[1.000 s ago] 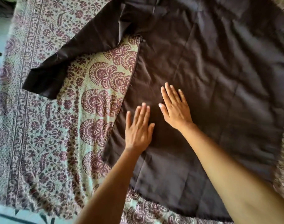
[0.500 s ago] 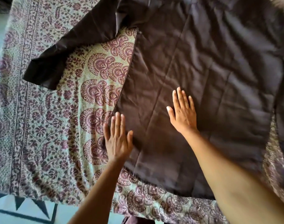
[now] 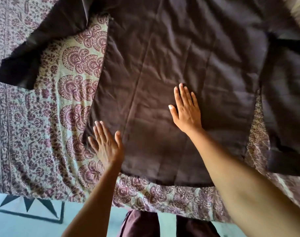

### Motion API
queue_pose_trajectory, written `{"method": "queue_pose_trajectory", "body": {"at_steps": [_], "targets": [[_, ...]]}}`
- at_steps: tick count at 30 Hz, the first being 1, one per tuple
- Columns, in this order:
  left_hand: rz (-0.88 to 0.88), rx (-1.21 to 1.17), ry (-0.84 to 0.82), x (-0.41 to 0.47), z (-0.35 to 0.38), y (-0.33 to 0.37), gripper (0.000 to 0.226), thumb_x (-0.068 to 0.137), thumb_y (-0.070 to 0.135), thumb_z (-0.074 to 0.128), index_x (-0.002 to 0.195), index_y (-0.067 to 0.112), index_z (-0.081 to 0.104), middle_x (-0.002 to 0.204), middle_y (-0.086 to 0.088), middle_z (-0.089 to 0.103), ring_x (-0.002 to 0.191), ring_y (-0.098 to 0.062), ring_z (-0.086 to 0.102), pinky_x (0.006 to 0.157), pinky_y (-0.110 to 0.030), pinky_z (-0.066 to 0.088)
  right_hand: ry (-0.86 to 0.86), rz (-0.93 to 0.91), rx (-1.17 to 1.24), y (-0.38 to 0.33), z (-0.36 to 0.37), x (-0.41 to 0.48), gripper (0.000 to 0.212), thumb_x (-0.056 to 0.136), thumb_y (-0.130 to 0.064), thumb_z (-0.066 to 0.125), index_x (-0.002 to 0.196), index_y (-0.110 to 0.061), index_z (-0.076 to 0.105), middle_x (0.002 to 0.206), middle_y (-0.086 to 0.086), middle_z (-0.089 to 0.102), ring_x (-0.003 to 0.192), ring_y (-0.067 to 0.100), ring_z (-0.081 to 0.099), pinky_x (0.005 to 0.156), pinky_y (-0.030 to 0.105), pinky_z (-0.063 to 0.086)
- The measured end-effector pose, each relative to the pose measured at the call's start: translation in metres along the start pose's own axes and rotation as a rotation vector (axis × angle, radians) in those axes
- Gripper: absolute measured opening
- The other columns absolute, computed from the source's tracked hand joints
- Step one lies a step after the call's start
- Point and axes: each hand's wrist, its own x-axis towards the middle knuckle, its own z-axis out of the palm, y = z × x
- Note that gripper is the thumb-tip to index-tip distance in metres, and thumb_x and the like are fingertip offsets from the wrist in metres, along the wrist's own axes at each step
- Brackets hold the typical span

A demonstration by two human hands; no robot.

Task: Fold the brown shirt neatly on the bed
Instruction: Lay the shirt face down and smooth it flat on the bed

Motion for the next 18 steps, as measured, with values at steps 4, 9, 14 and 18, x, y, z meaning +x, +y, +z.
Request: {"method": "queue_pose_trajectory", "body": {"at_steps": [4, 9, 14, 18], "targets": [[0.314, 0.001, -0.064, -0.013, 0.003, 0.099, 0.068, 0.091, 0.050, 0.020, 0.148, 0.012, 0.020, 0.156, -0.008, 0.016, 0.144, -0.021, 0.015, 0.114, -0.039, -0.002, -0.047, 0.047, -0.057, 0.072, -0.016, -0.047, 0.062, 0.095, -0.043, 0.026, 0.147, -0.010, 0.022, 0.154, 0.011, 0.019, 0.142, 0.023, 0.021, 0.114, 0.038, 0.014], [0.507, 0.012, -0.145, -0.010, 0.027, 0.189, 0.064, 0.089, 0.049, 0.020, 0.147, 0.022, 0.023, 0.156, -0.008, 0.017, 0.144, -0.025, 0.017, 0.115, -0.042, 0.002, -0.057, 0.252, -0.069, 0.151, -0.026, -0.098, 0.065, 0.094, -0.049, 0.023, 0.146, -0.009, 0.024, 0.153, 0.012, 0.021, 0.140, 0.025, 0.023, 0.114, 0.039, 0.014], [0.526, 0.078, -0.111, -0.003, 0.046, 0.206, 0.062, 0.091, 0.047, 0.018, 0.147, 0.023, 0.025, 0.156, -0.008, 0.018, 0.144, -0.026, 0.016, 0.115, -0.046, 0.005, 0.043, 0.336, -0.025, 0.167, -0.034, -0.108, 0.061, 0.096, -0.043, 0.021, 0.145, -0.006, 0.026, 0.153, 0.014, 0.021, 0.140, 0.025, 0.020, 0.114, 0.040, 0.017], [0.552, 0.029, -0.029, 0.010, 0.035, 0.221, 0.058, 0.092, 0.044, 0.022, 0.146, 0.022, 0.028, 0.156, -0.008, 0.019, 0.143, -0.023, 0.017, 0.115, -0.045, 0.003, 0.151, 0.184, 0.049, 0.141, -0.044, -0.064, 0.059, 0.094, -0.036, 0.029, 0.144, -0.005, 0.027, 0.152, 0.015, 0.023, 0.141, 0.025, 0.018, 0.115, 0.041, 0.015]]}}
